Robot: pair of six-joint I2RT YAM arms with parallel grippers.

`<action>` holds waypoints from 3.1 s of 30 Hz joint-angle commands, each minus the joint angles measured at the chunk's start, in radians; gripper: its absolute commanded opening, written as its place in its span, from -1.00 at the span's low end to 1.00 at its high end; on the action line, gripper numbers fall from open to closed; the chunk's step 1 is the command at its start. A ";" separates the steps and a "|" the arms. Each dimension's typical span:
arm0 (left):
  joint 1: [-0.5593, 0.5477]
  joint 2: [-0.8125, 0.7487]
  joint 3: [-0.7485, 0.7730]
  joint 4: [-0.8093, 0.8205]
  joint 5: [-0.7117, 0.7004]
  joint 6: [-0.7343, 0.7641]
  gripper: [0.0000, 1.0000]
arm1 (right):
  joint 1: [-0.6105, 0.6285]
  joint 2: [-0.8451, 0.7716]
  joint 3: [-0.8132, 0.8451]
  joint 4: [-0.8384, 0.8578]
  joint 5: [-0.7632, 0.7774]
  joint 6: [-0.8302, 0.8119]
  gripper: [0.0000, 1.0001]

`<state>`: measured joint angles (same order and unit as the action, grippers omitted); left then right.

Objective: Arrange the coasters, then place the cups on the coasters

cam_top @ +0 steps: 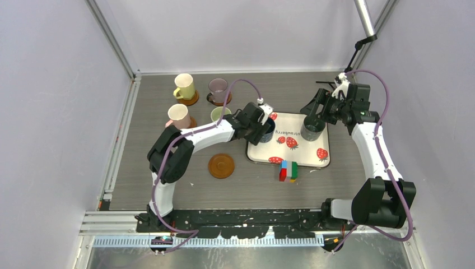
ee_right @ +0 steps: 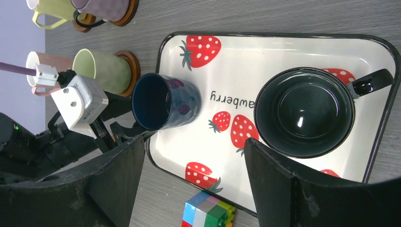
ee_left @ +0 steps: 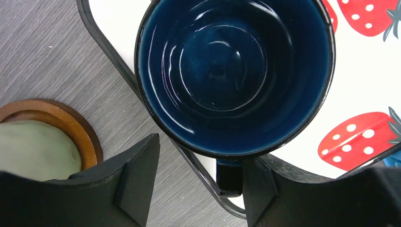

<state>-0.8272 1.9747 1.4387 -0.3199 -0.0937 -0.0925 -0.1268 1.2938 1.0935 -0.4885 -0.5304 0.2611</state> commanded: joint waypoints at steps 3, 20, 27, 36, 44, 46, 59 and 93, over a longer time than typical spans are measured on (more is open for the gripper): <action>0.007 0.011 0.044 -0.032 0.130 0.070 0.21 | -0.005 -0.022 0.002 0.026 -0.028 0.002 0.62; 0.007 -0.022 0.079 -0.086 0.184 0.081 -0.90 | -0.009 -0.024 -0.007 0.025 -0.037 -0.010 0.62; 0.008 -0.180 0.056 -0.162 0.216 0.135 -1.00 | -0.010 -0.025 -0.009 0.025 -0.039 -0.016 0.62; 0.115 -0.466 -0.033 -0.330 0.389 0.273 -1.00 | -0.010 -0.024 -0.012 0.023 -0.038 -0.030 0.62; 0.421 -0.652 -0.105 -0.534 0.472 0.401 -1.00 | -0.010 -0.011 -0.013 0.021 -0.048 -0.031 0.61; 0.521 -0.688 -0.136 -0.589 0.524 0.436 -1.00 | -0.010 -0.007 -0.014 0.021 -0.051 -0.033 0.61; 1.059 -0.924 -0.473 -0.691 0.641 0.781 -1.00 | -0.010 0.019 -0.016 0.020 -0.050 -0.039 0.59; 1.142 -0.900 -0.811 -0.374 0.586 0.842 -1.00 | -0.010 0.062 -0.012 0.016 -0.057 -0.043 0.56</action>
<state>0.3107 1.0634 0.6121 -0.7635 0.4618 0.7406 -0.1329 1.3598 1.0683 -0.4877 -0.5709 0.2340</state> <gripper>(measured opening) 0.197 0.782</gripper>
